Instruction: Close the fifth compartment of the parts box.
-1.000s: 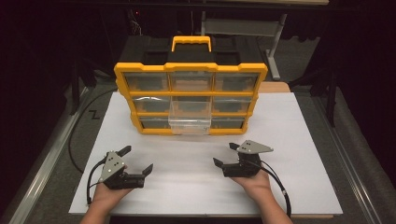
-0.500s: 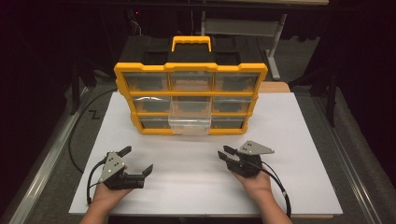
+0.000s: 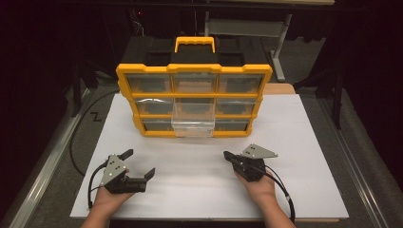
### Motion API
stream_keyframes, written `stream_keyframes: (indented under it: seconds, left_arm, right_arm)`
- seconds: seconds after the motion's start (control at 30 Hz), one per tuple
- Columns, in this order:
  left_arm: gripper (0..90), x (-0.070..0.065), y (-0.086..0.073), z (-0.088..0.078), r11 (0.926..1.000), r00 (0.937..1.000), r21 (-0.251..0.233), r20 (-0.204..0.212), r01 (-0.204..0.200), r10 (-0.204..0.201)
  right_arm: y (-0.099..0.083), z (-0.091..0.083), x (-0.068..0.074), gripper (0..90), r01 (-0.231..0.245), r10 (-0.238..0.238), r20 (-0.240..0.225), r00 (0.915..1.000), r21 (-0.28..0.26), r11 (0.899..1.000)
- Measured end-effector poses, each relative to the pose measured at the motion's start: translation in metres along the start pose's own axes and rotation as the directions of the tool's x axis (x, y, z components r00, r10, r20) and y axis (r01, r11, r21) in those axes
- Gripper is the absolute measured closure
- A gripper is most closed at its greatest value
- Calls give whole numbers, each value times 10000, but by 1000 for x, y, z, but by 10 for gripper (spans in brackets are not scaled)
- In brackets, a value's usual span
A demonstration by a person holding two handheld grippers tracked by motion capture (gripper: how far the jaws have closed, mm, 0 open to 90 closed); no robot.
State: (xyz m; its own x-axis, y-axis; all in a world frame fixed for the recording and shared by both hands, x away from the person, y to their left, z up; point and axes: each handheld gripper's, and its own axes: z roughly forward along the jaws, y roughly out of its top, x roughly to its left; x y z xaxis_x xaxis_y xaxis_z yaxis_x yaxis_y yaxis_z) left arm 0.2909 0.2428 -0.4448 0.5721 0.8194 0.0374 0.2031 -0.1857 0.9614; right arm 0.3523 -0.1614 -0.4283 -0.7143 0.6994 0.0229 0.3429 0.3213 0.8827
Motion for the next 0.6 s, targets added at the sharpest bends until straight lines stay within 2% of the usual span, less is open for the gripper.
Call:
stream_keyframes:
  seconds: [0.3,0.6]
  left_arm:
    - [2,1,0,-1,9999,9999,-99,-36,95,-96]
    - [2,-5,1,1,10000,10000,-40,-21,4,-4]
  right_arm:
    - [3,5,10,900,224,-227,-263,9994,-103,9997]
    - [15,3,19,900,450,-472,-587,9972,-376,9983]
